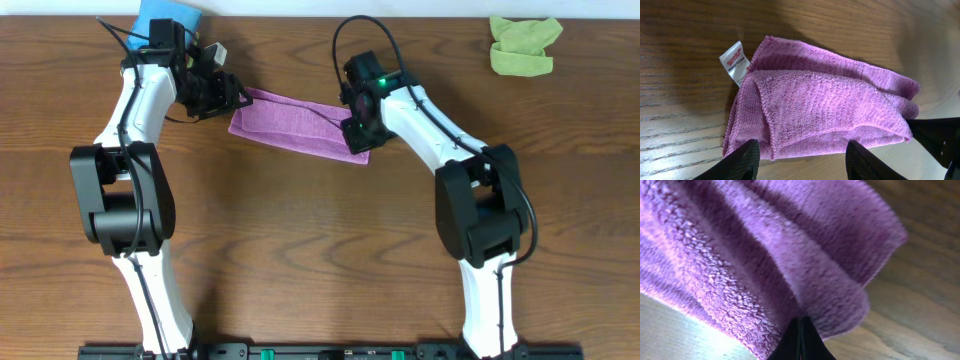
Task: Fold the cloth
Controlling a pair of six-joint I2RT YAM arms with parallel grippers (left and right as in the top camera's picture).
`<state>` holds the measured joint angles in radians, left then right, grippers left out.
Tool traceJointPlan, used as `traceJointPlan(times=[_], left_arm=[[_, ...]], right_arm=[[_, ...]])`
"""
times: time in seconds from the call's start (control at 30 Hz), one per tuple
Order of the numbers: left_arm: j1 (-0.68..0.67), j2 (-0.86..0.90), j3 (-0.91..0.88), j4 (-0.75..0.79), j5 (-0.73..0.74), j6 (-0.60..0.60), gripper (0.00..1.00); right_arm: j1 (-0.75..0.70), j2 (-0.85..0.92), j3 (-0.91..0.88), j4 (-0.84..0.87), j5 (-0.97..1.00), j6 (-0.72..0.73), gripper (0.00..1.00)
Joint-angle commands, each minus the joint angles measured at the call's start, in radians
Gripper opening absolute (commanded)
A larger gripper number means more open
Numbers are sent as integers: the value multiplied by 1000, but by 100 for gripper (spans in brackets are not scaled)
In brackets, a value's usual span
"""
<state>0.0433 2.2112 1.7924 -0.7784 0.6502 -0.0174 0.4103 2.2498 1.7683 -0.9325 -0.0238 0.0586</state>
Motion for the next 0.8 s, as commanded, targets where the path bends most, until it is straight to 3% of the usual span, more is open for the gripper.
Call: traceJointPlan(times=[0.0, 0.77], left_arm=[[2, -2, 12, -3, -4, 22, 57], [2, -2, 12, -3, -7, 22, 56]], right_arm=[[22, 8, 10, -15, -14, -15, 1], [32, 26, 18, 27, 26, -57, 1]])
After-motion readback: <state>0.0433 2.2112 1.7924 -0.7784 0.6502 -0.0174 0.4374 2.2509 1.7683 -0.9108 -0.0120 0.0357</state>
